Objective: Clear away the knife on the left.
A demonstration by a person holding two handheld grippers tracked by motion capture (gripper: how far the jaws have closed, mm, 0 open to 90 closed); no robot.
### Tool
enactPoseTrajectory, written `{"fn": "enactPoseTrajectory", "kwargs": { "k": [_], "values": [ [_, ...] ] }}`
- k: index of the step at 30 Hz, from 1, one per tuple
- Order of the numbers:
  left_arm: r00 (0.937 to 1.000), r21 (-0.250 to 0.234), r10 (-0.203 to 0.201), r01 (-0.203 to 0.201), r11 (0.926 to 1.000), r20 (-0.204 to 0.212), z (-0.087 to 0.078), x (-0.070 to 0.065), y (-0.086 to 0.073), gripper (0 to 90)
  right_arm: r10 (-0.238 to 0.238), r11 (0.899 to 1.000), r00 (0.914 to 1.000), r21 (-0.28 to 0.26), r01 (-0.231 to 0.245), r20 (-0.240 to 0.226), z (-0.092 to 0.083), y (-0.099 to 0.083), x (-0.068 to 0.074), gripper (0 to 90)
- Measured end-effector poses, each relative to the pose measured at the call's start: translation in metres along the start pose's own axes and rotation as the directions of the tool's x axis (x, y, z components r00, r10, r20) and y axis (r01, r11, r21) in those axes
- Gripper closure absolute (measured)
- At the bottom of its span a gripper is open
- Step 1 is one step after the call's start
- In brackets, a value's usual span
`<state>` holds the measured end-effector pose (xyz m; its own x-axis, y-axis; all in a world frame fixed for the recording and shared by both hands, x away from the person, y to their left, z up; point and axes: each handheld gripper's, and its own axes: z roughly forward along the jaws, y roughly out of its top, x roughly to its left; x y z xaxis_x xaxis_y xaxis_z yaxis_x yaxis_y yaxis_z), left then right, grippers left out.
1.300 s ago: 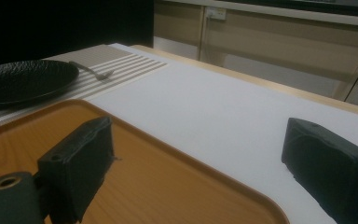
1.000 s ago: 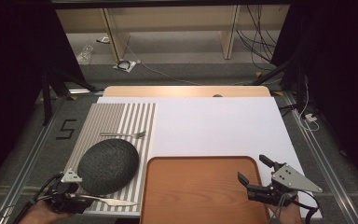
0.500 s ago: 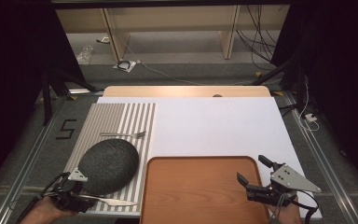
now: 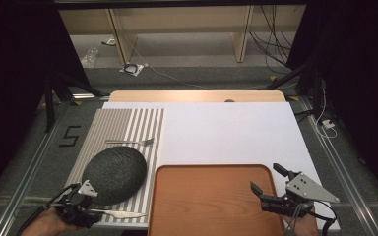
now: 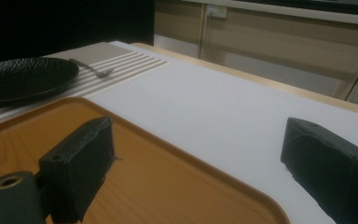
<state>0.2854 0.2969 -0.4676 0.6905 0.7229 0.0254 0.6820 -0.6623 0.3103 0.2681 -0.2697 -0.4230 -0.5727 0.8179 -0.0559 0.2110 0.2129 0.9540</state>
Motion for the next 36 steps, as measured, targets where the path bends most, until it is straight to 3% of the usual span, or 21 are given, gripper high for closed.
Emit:
{"fn": "enactPoseTrajectory", "kwargs": {
  "k": [7,16,20,25,36],
  "values": [
    [0.9976,0.061,0.068,-0.069,0.9958,0.015,0.0,-0.006,0.006,42.8,-0.006,1.0,1.0,-0.001,0.006,0.0,0.001,-0.001,0.0,10.6],
    [0.9906,0.088,0.132,-0.135,0.987,0.037,0.0,-0.01,0.012,52.4,-0.009,1.0,1.0,0.006,0.009,0.0,0.002,-0.001,0.001,10.6],
    [0.9931,0.11,0.106,-0.111,0.9877,0.05,0.0,-0.01,0.015,58.3,-0.01,1.0,1.0,0.006,0.01,0.001,0.001,0.0,0.0,10.6],
    [0.9895,0.119,0.134,-0.14,0.983,0.054,-0.001,-0.013,0.017,64.8,-0.011,1.0,0.9999,0.009,0.011,0.004,0.0,0.0,-0.001,10.7],
    [0.9853,0.137,0.159,-0.166,0.9765,0.063,0.0,-0.013,0.02,67.3,-0.024,1.0,0.9997,0.008,0.024,0.004,0.001,0.0,0.0,10.7]
  ]
}}
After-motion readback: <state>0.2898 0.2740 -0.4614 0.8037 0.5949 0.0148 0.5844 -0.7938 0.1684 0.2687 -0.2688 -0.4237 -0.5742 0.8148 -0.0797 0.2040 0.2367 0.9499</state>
